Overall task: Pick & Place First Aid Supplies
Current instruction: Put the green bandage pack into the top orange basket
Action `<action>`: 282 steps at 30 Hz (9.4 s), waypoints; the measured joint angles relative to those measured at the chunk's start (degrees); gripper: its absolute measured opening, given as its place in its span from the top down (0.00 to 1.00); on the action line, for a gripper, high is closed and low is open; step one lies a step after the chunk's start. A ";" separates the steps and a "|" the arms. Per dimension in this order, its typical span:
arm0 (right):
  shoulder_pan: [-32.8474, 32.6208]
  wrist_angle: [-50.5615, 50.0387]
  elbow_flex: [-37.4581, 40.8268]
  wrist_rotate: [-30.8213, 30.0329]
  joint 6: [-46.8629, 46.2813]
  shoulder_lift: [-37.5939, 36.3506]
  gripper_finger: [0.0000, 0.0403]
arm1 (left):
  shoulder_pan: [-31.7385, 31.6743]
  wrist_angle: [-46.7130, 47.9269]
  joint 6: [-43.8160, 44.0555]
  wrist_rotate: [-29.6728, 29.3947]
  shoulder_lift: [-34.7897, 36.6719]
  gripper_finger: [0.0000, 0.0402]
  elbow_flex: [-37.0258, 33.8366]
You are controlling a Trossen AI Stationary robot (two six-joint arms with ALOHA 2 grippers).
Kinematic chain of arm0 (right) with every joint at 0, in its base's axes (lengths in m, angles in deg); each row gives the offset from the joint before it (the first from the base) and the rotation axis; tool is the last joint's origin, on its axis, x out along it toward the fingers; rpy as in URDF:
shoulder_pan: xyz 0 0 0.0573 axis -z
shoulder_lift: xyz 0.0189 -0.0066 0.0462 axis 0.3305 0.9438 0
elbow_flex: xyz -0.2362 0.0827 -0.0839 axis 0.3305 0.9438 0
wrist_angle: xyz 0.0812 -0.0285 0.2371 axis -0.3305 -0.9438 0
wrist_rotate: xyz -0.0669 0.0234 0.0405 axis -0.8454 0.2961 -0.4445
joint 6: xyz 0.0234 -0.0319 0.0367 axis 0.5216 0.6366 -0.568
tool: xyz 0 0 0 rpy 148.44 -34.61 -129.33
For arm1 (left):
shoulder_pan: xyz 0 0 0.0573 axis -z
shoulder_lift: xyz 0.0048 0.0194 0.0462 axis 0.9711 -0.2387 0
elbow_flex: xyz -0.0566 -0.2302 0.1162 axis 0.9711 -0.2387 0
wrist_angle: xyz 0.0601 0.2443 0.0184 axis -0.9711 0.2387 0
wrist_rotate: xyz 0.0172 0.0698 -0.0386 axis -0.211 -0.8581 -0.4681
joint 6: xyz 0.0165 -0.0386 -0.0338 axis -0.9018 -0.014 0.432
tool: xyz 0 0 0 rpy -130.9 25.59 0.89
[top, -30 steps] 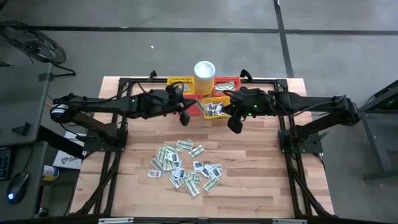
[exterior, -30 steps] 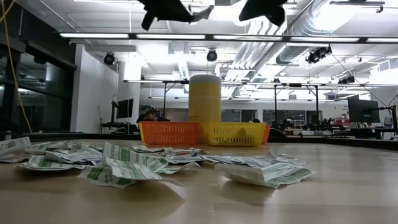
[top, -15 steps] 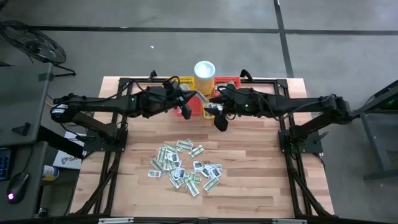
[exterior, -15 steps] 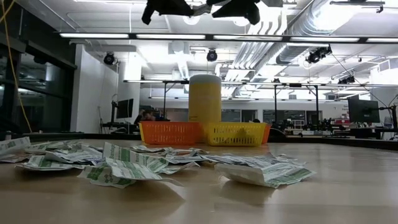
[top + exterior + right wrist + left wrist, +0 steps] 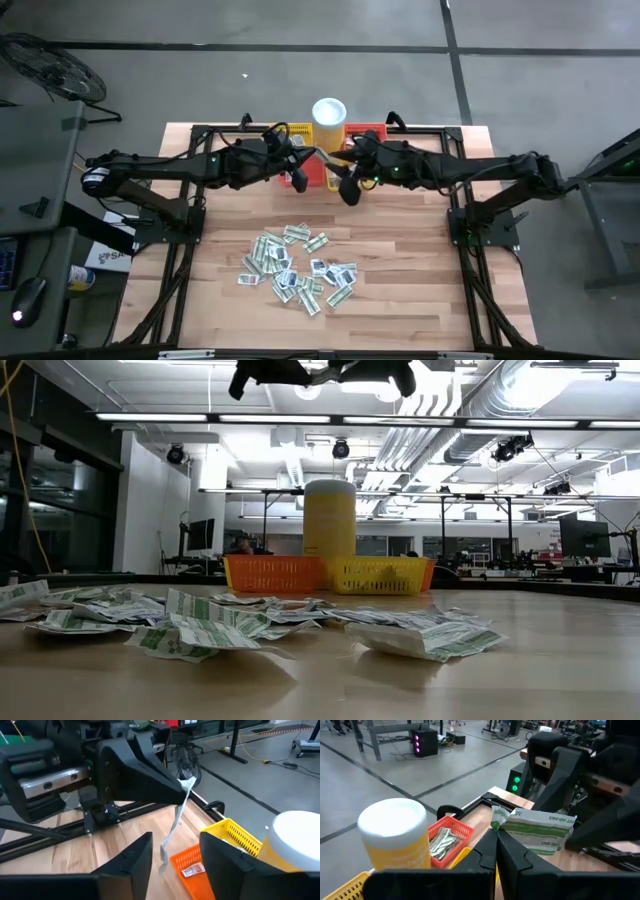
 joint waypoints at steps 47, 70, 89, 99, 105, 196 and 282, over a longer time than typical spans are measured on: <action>31.45 -33.69 -0.11 24.06 23.63 -2.09 1.00 | -0.02 17.01 -0.83 10.52 12.83 0.65 -0.02; 49.20 -20.76 -0.07 39.35 48.96 23.94 1.00 | -0.02 19.78 6.38 15.03 12.31 0.65 -0.02; 46.79 -20.80 -0.07 32.20 49.23 23.97 0.67 | 0.00 21.76 8.26 15.98 12.28 0.65 -0.02; 43.23 -24.14 -0.07 23.35 45.61 16.65 0.53 | 0.00 33.39 14.02 15.36 12.26 0.65 -0.27; 41.21 -28.14 -0.07 21.02 38.77 8.82 0.53 | 0.00 38.87 21.46 17.22 12.26 0.65 -6.87; 14.07 -33.12 -0.09 19.77 -0.38 -3.06 0.53 | 0.02 -14.35 39.88 33.69 28.77 1.00 -45.73; 21.59 -37.85 -0.11 2.81 27.80 2.76 1.00 | -0.02 -31.77 22.52 22.83 37.16 0.57 -45.72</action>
